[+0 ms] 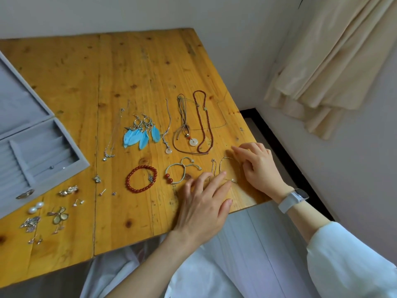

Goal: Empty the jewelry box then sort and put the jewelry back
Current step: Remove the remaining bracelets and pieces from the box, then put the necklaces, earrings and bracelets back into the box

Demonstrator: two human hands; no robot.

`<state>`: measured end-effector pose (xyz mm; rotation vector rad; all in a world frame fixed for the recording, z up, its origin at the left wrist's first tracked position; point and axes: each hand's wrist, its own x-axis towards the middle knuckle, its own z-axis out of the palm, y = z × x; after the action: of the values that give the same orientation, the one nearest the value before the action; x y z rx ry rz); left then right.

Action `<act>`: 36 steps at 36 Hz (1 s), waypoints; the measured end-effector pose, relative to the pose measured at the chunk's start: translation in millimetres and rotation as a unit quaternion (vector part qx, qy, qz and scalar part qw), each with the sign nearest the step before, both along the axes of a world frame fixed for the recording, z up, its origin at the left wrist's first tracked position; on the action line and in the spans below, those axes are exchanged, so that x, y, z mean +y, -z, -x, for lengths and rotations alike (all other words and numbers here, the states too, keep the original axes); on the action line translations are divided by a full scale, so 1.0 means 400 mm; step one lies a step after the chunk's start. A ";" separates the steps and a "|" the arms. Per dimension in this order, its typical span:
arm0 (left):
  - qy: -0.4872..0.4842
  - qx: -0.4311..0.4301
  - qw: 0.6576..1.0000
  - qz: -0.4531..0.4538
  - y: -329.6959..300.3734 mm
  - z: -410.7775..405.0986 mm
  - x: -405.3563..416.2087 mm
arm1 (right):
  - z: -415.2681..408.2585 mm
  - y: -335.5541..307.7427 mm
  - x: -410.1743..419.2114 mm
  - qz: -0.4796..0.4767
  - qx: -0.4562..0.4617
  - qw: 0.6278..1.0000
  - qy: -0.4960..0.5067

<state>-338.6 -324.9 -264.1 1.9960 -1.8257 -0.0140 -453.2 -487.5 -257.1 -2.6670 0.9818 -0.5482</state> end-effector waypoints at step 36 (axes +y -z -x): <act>-0.434 0.066 0.883 0.167 -0.063 -0.457 0.491 | -0.549 -0.087 0.484 -0.104 -0.089 0.947 -0.291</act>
<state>-155.9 -128.6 -238.7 2.2865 -0.6608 0.3919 -233.7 -294.0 -222.2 -2.4855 0.1621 -0.5004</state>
